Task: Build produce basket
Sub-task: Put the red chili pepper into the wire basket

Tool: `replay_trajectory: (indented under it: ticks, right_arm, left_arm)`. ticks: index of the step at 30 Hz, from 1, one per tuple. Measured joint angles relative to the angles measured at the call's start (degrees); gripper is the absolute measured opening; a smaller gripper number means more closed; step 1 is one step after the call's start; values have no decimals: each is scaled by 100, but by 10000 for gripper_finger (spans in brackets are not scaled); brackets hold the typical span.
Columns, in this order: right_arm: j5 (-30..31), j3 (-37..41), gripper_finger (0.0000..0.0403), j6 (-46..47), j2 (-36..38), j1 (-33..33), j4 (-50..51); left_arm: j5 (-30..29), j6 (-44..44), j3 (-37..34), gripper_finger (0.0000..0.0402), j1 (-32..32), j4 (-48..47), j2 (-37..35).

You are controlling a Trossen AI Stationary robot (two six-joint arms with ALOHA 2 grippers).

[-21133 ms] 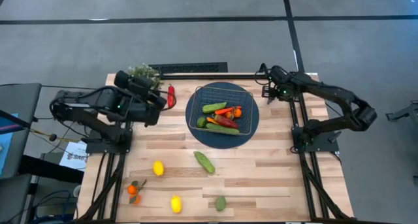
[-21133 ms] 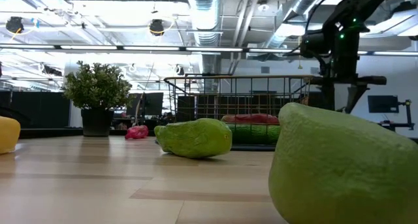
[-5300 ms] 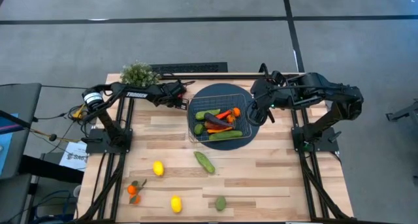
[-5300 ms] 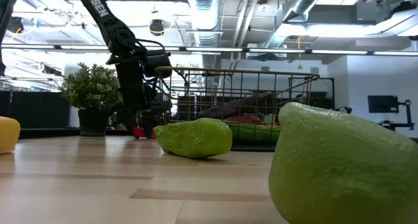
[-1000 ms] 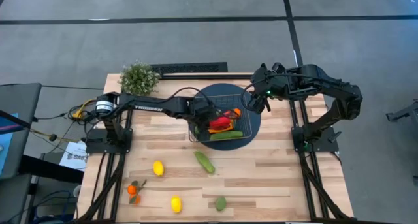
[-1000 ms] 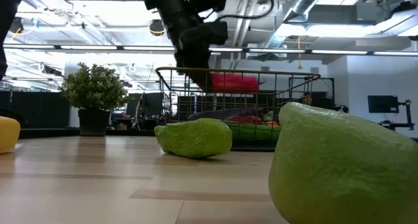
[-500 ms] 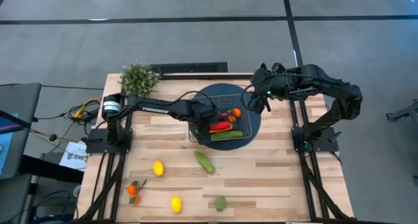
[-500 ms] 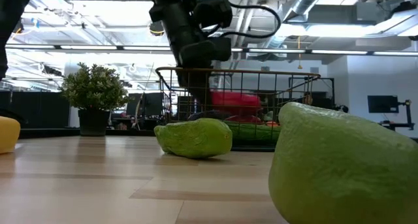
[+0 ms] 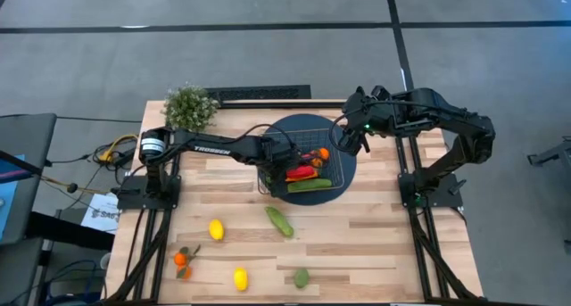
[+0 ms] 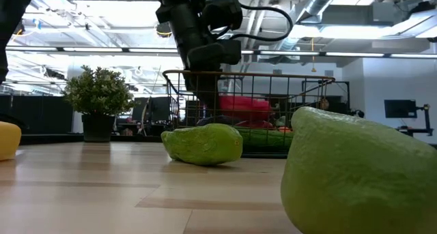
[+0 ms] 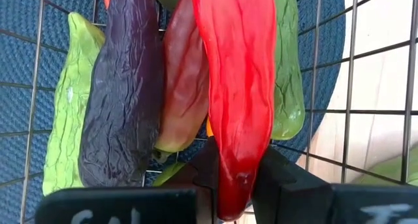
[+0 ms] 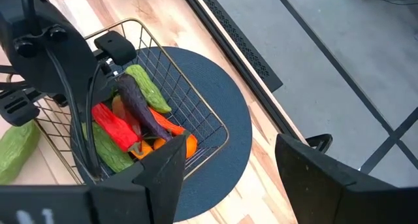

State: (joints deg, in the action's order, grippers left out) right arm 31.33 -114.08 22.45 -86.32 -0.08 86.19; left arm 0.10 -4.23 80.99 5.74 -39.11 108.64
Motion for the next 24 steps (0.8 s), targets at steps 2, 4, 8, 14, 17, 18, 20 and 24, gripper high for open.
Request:
replay_trajectory:
  ticks: [2,4,8,14,17,18,20,24]
  right_arm:
    - [0,0,255,0,0,0,-1]
    - [0,0,255,0,0,0,-2]
    - [0,0,255,0,0,0,0]
    - [0,0,255,0,0,0,-1]
    - [0,0,255,0,0,0,0]
    - [0,0,255,0,0,0,-1]
    - [0,0,255,3,0,0,0]
    - [-1,0,255,3,0,0,0]
  left_arm:
    - [0,-4,0,35,0,-2,0]
    - [-1,-47,0,37,0,0,0]
    - [-203,-150,0,48,0,2,0]
    - [-223,-157,0,95,-3,2,0]
    - [-208,-160,0,126,-4,2,0]
    - [-208,-160,0,136,-4,2,0]
    - [-194,-158,0,154,-4,2,0]
    - [44,-24,182,176,-5,-35,2]
